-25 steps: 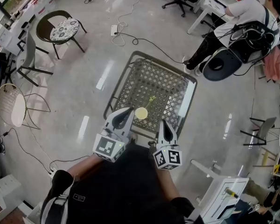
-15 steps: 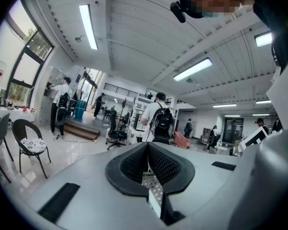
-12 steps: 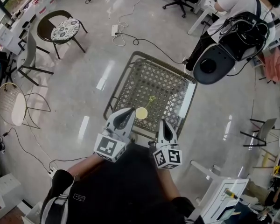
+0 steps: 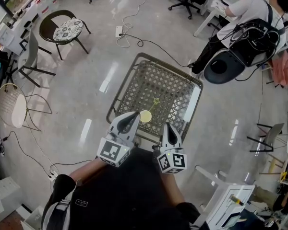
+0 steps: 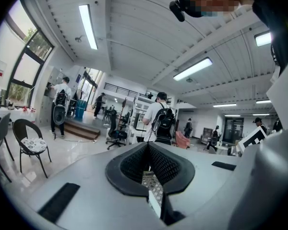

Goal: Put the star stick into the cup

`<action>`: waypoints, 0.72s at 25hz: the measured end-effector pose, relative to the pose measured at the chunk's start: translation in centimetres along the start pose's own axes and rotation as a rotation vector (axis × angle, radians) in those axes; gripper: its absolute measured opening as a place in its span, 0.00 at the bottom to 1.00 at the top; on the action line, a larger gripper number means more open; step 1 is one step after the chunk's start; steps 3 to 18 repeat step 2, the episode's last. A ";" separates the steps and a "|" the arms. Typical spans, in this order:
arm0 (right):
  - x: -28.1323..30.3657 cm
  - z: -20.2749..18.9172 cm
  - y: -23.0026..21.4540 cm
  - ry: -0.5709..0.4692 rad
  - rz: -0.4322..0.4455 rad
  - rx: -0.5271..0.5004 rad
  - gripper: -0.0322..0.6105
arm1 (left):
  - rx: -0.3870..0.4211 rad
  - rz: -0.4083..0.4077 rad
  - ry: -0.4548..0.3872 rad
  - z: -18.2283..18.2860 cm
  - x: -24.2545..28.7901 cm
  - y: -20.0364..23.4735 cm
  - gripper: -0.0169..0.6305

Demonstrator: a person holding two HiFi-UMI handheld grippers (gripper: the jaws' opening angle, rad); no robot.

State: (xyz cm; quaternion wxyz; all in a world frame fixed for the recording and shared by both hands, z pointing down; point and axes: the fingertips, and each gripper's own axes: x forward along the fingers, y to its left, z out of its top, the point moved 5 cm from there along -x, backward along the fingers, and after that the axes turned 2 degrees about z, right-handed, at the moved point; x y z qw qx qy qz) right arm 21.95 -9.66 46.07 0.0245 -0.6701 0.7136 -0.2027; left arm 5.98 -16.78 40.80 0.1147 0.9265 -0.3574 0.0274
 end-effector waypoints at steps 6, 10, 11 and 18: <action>0.0 0.0 0.1 0.002 0.000 -0.003 0.07 | -0.004 0.010 0.005 0.0 -0.2 0.1 0.05; 0.0 0.0 0.1 0.002 0.000 -0.003 0.07 | -0.004 0.010 0.005 0.0 -0.2 0.1 0.05; 0.0 0.0 0.1 0.002 0.000 -0.003 0.07 | -0.004 0.010 0.005 0.0 -0.2 0.1 0.05; 0.0 0.0 0.1 0.002 0.000 -0.003 0.07 | -0.004 0.010 0.005 0.0 -0.2 0.1 0.05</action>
